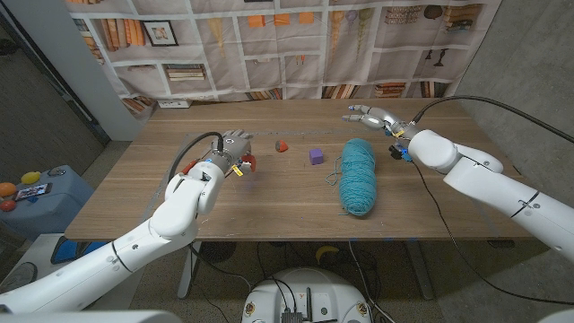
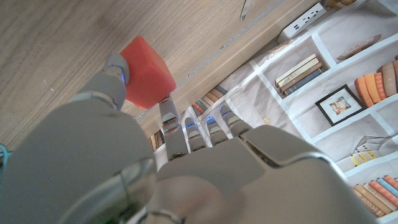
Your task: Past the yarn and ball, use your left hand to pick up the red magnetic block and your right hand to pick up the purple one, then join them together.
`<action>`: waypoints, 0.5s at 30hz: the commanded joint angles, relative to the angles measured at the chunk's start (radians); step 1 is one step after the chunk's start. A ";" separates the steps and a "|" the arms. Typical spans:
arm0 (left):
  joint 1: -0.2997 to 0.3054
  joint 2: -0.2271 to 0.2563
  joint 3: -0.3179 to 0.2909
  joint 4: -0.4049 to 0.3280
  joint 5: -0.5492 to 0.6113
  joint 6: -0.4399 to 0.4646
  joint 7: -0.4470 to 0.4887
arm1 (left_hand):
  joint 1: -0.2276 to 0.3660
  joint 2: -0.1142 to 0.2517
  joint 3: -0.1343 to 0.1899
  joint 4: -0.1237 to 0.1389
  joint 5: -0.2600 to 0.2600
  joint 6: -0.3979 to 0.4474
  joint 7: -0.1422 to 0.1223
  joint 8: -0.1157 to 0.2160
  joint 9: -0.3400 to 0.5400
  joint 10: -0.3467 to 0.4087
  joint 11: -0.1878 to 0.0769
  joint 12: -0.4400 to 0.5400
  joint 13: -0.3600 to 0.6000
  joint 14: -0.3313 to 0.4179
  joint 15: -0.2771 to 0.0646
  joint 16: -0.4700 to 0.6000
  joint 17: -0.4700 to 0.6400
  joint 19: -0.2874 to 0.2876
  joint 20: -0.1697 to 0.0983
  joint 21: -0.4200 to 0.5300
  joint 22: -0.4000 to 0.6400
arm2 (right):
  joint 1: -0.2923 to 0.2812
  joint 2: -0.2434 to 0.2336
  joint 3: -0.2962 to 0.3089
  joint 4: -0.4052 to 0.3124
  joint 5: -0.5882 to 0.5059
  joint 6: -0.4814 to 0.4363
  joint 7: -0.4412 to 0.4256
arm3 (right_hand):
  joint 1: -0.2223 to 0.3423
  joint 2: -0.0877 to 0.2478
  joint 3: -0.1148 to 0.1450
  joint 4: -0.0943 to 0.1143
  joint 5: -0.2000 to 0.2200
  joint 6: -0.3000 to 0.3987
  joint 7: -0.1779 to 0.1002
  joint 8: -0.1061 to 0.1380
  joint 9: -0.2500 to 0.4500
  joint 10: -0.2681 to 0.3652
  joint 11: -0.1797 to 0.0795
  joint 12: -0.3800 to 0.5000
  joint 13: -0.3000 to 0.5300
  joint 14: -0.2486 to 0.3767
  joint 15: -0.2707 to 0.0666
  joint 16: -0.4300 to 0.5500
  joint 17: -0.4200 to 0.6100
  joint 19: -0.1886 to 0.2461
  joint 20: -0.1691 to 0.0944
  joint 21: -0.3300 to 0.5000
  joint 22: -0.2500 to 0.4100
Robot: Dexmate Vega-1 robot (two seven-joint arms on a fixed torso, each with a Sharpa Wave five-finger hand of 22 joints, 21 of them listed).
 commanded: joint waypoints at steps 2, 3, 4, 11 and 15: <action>0.041 -0.044 -0.033 0.008 -0.069 0.015 0.093 | 0.002 0.017 -0.006 -0.002 0.006 0.069 -0.050 0.006 0.001 0.013 -0.005 -0.001 0.001 0.006 -0.007 0.001 0.001 0.007 -0.002 -0.004 0.002 | 0.130 -0.026 -0.099 -0.027 -0.156 -0.158 0.211 | 0.033 -0.009 0.007 -0.011 -0.002 -0.013 -0.005 0.006 0.002 -0.016 0.011 -0.002 0.002 -0.011 0.025 -0.001 0.000 -0.005 0.013 0.004 0.003; 0.043 -0.045 -0.035 0.008 -0.080 0.014 0.102 | 0.002 0.017 -0.006 -0.002 0.007 0.069 -0.051 0.006 0.001 0.014 -0.005 -0.001 0.001 0.006 -0.007 0.001 0.001 0.007 -0.002 -0.004 0.002 | 0.142 -0.024 -0.106 -0.022 -0.161 -0.159 0.227 | 0.038 -0.010 0.008 -0.011 -0.002 -0.015 -0.007 0.006 0.003 -0.022 0.013 -0.003 0.002 -0.013 0.028 -0.001 -0.001 -0.006 0.017 0.004 0.003; 0.043 -0.048 -0.034 0.009 -0.085 0.016 0.108 | 0.002 0.017 -0.007 -0.002 0.007 0.070 -0.050 0.006 0.001 0.014 -0.006 -0.001 0.001 0.007 -0.008 0.001 0.001 0.007 -0.001 -0.004 0.002 | 0.152 -0.023 -0.114 -0.018 -0.168 -0.160 0.242 | 0.045 -0.011 0.010 -0.012 -0.003 -0.016 -0.010 0.007 0.003 -0.026 0.013 -0.003 0.002 -0.016 0.031 -0.001 -0.001 -0.009 0.021 0.003 0.003; 0.043 -0.067 -0.036 0.018 -0.141 0.025 0.160 | 0.001 0.019 -0.009 -0.002 0.007 0.072 -0.049 0.004 0.001 0.017 -0.006 -0.001 0.001 0.008 -0.007 0.001 0.001 0.007 -0.002 -0.005 0.002 | 0.237 -0.009 -0.173 0.008 -0.225 -0.171 0.359 | 0.086 -0.015 0.024 -0.014 -0.002 -0.015 -0.021 0.013 0.005 -0.047 0.023 -0.003 0.003 -0.034 0.040 -0.002 -0.004 -0.012 0.031 0.004 0.003; 0.040 -0.068 -0.033 0.023 -0.167 0.029 0.185 | 0.000 0.021 -0.011 -0.001 0.007 0.078 -0.048 0.005 0.001 0.020 -0.005 -0.001 0.001 0.008 -0.007 0.001 0.001 0.007 -0.001 -0.005 0.002 | 0.281 0.000 -0.210 0.007 -0.275 -0.192 0.422 | 0.116 -0.021 0.034 -0.015 -0.002 -0.024 -0.022 0.014 0.007 -0.064 0.034 -0.003 0.004 -0.047 0.051 -0.003 -0.006 -0.020 0.040 0.003 0.002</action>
